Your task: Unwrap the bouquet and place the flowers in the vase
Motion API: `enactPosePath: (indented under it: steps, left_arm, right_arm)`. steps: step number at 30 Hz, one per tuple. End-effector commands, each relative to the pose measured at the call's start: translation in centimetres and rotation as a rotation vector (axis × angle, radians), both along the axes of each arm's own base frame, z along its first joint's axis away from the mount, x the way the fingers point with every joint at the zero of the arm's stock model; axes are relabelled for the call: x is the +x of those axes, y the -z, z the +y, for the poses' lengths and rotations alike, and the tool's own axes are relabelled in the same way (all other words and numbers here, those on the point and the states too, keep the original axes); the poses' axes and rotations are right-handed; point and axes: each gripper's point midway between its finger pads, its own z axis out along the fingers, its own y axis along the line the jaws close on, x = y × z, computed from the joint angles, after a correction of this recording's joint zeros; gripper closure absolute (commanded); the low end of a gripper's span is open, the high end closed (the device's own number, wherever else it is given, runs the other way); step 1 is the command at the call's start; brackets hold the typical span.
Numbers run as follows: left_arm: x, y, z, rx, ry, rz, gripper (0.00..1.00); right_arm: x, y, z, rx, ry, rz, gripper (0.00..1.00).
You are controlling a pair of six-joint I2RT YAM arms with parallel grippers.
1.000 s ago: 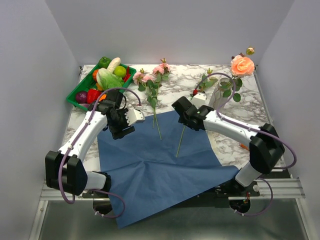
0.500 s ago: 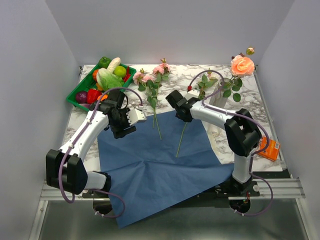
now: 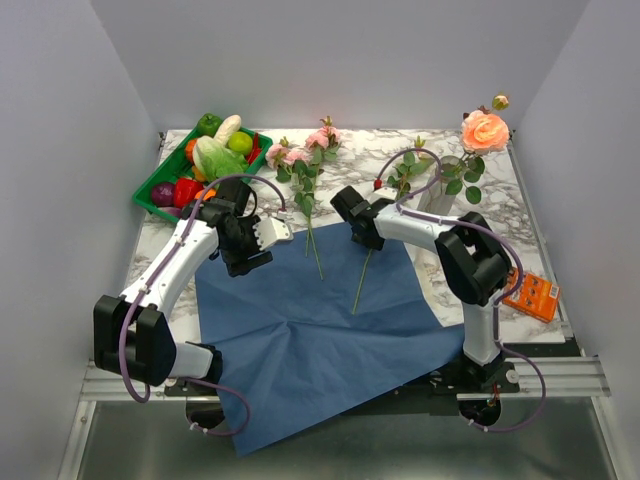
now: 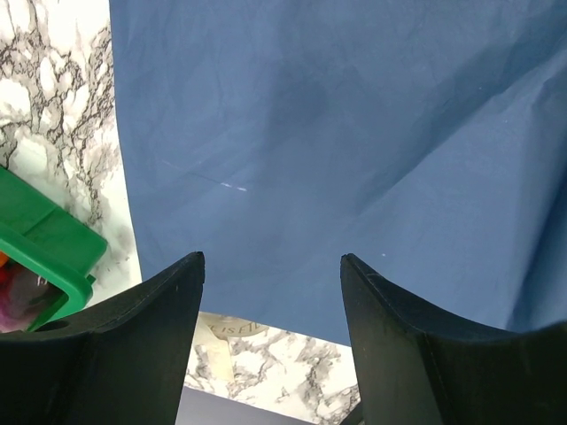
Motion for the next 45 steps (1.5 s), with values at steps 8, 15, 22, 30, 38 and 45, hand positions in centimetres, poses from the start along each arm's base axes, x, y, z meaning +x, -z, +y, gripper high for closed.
enactPosePath:
  steps: [8, 15, 22, 30, 38, 45]
  left_arm:
    - [0.5, -0.5, 0.3, 0.020, -0.022, -0.028, 0.29]
    - [0.4, -0.5, 0.4, 0.023, -0.022, -0.031, 0.29]
    - [0.7, -1.0, 0.4, 0.019, -0.032, -0.047, 0.30]
    - [0.6, -1.1, 0.5, 0.017, -0.028, -0.059, 0.30]
    - [0.5, -1.3, 0.6, 0.023, -0.021, -0.070, 0.30]
    - [0.3, -1.1, 0.7, 0.025, -0.018, -0.060, 0.30]
  right_arm:
    - [-1.4, 2.6, -0.4, 0.029, 0.022, 0.042, 0.84]
    - [-0.6, -0.4, 0.0, 0.086, 0.014, -0.041, 0.99]
    - [-0.4, -6.2, 2.0, 0.115, -0.112, -0.223, 0.99]
    - [-5.4, -2.1, 3.2, 0.096, -0.255, -0.119, 0.99]
    - [-8.5, 1.2, 3.3, 0.054, -0.336, -0.004, 0.65]
    - [-5.0, -2.4, 2.7, 0.014, -0.296, -0.071, 0.32]
